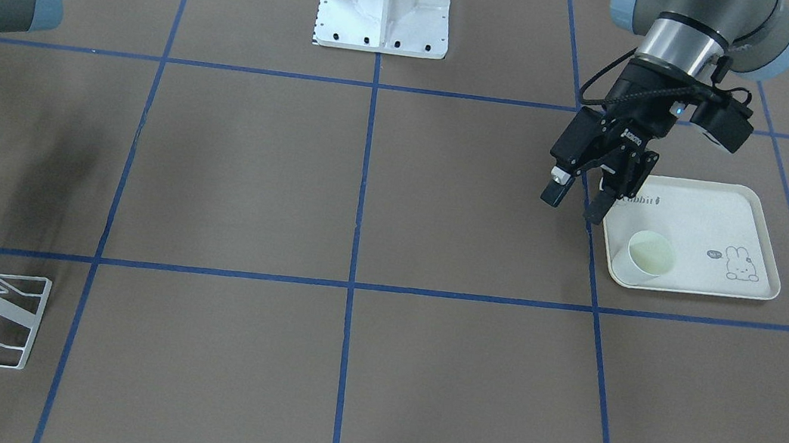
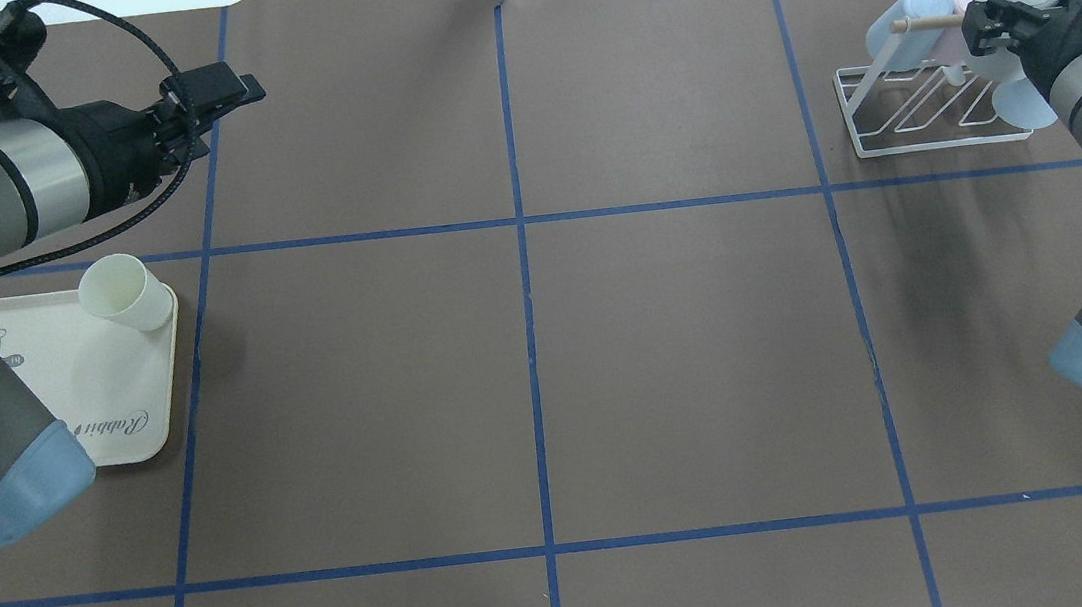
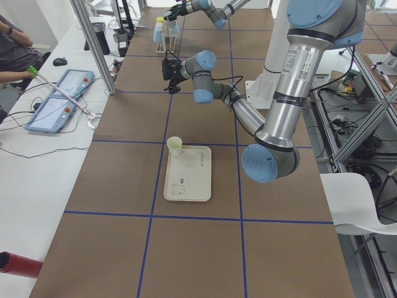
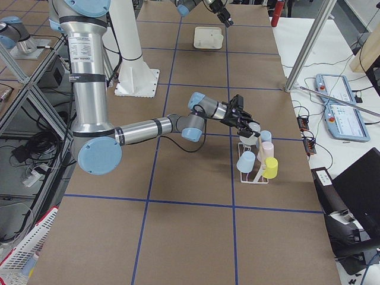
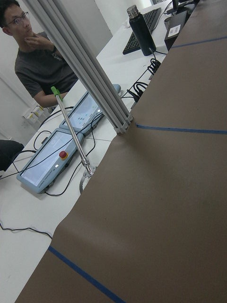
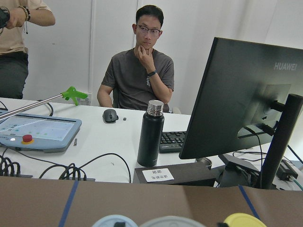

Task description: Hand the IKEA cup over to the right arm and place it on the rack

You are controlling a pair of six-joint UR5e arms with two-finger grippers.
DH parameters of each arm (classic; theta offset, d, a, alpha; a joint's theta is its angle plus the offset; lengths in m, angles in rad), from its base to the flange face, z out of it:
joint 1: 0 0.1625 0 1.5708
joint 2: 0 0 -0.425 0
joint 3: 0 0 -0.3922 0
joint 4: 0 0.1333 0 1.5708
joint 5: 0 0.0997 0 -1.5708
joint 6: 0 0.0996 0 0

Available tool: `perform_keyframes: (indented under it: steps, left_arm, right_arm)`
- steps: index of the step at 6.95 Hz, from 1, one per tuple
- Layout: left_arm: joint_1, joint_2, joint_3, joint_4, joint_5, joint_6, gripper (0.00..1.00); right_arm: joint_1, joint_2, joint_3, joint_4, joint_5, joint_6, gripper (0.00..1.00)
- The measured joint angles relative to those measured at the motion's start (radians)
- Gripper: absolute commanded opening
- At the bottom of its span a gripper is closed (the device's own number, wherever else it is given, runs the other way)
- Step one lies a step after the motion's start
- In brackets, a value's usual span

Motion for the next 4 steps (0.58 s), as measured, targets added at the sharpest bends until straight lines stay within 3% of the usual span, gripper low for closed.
perform_keyframes:
  steps: [4]
  left_arm:
    - [0.000,0.000,-0.003,0.000,-0.001,0.000,1.00]
  right_arm:
    - [0.002,0.006,-0.015,0.000,0.000,0.006,0.00]
